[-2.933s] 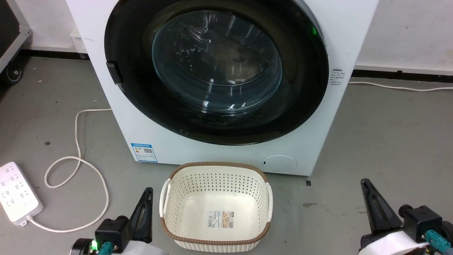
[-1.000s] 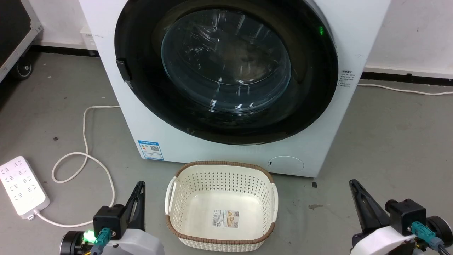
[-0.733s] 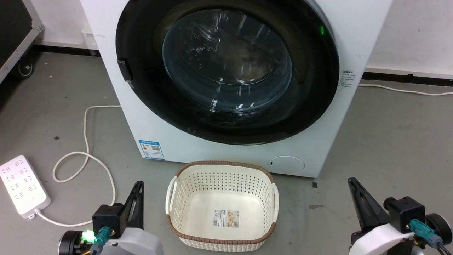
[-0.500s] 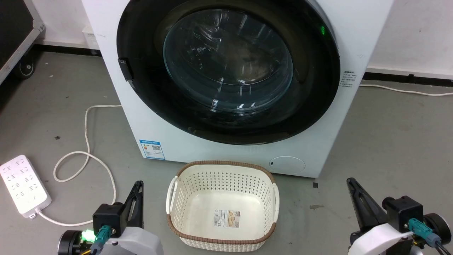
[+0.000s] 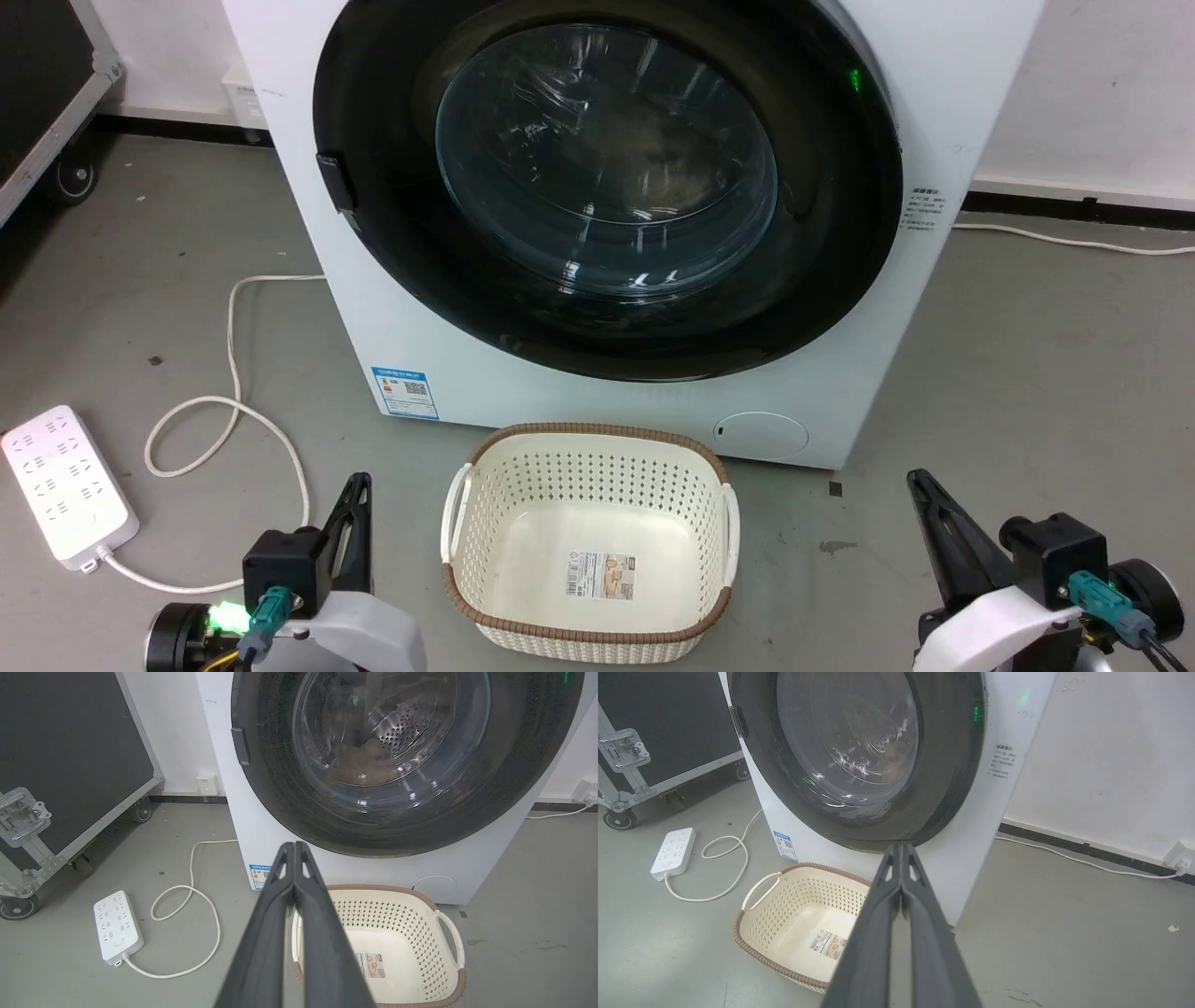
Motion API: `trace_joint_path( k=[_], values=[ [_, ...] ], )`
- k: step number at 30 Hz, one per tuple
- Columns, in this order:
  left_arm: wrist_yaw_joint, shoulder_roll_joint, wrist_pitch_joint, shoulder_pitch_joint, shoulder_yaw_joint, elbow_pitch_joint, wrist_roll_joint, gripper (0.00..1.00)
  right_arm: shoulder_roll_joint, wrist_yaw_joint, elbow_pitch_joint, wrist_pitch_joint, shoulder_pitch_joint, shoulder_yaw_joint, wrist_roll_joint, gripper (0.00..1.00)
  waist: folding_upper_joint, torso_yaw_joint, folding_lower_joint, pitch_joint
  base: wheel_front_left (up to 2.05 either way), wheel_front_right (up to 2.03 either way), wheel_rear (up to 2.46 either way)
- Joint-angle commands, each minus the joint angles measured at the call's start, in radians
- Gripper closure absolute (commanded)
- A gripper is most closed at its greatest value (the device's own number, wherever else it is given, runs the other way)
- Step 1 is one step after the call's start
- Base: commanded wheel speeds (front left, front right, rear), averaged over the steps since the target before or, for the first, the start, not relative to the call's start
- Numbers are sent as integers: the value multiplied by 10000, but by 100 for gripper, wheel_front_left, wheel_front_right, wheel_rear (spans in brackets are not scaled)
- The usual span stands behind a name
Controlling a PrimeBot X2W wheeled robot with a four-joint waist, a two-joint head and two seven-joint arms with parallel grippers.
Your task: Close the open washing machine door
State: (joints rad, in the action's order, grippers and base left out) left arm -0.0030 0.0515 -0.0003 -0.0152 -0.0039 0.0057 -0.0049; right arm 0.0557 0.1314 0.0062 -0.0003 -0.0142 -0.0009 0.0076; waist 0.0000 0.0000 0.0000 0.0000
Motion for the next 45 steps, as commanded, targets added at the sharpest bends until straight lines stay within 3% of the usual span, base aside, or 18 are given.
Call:
trace_joint_path(
  k=[1,45],
  values=[
    [30,-13,3,152,39,-57,49,100,-55,-7,-62,3,142,9,-76,100,0,0,0,0,0,0,0],
    [30,-13,3,152,39,-57,49,100,-55,-7,-62,3,142,9,-76,100,0,0,0,0,0,0,0]
  ],
)
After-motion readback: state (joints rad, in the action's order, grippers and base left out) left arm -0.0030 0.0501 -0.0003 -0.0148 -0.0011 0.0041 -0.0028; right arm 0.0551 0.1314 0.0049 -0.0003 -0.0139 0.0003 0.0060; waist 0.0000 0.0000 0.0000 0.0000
